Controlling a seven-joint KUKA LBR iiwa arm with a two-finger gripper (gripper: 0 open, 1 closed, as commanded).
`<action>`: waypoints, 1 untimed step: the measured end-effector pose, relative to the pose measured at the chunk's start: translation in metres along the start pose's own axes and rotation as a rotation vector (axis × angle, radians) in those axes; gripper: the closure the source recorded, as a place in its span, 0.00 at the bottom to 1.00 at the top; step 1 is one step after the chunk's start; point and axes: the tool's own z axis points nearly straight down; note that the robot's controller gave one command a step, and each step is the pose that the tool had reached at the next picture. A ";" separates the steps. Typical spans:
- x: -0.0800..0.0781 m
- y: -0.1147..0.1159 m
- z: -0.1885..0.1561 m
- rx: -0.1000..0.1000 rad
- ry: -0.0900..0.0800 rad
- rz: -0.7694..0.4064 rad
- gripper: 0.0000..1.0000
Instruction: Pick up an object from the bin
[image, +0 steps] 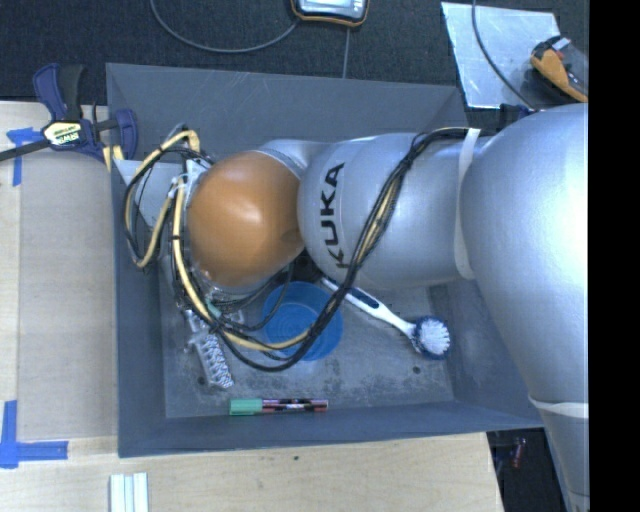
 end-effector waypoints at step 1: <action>0.000 0.001 -0.011 -0.001 -0.001 0.001 1.00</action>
Offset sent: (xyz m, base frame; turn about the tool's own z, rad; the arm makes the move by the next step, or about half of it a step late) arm -0.0008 -0.0001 0.0377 0.0010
